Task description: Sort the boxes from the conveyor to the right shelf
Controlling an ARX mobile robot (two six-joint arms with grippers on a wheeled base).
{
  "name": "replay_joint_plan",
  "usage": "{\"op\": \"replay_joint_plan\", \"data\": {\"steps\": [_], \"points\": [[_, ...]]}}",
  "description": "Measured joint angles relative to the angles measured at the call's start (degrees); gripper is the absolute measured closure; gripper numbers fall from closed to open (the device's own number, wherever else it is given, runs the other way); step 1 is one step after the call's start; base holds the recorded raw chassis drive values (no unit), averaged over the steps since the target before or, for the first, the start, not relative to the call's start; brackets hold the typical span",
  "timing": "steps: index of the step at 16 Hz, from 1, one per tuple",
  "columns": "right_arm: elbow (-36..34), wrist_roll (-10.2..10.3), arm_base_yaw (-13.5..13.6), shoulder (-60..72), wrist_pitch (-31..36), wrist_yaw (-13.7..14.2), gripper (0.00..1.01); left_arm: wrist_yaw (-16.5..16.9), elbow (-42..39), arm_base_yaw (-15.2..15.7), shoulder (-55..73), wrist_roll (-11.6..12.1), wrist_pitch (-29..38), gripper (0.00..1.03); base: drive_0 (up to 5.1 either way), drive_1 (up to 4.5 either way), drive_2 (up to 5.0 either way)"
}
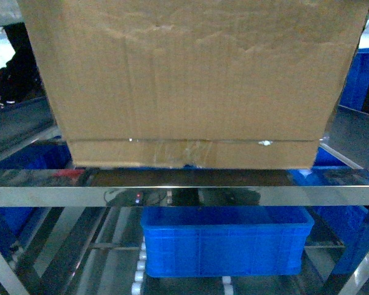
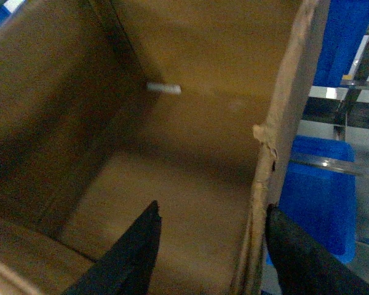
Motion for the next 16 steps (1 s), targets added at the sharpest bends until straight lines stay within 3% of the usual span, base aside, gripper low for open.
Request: {"op": "replay_joint_plan", "data": {"steps": [4, 5, 6, 9, 13, 16], "points": [[0.2, 0.2, 0.3, 0.0, 0.4, -1.0, 0.08, 0.8, 0.2, -0.6, 0.0, -0.1, 0.3, 0.18, 0.0, 0.0, 0.0], [0.2, 0.3, 0.3, 0.0, 0.1, -1.0, 0.01, 0.8, 0.2, -0.6, 0.0, -0.1, 0.3, 0.05, 0.0, 0.0, 0.0], [0.2, 0.3, 0.3, 0.0, 0.3, -1.0, 0.04, 0.8, 0.2, -0.6, 0.0, -0.1, 0.3, 0.04, 0.0, 0.0, 0.0], [-1.3, 0.8, 0.8, -1.0, 8.8, -3.9, 0.03, -0.1, -0.5, -0.6, -1.3, -0.7, 3.0, 0.05, 0.0, 0.0, 0.0], [-6.4, 1.9, 2.8, -8.1, 4.3, -5.0, 0.03, -2.7, -7.5, -2.1, -11.3, -3.9, 0.2, 0.05, 0.0, 0.0, 0.0], [-13.3, 1.8, 2.4, -16.5, -0.7, -4.4, 0.03, -7.1, -18.2, -2.6, -23.9, -4.8, -1.9, 0.05, 0.0, 0.0, 0.0]]}}
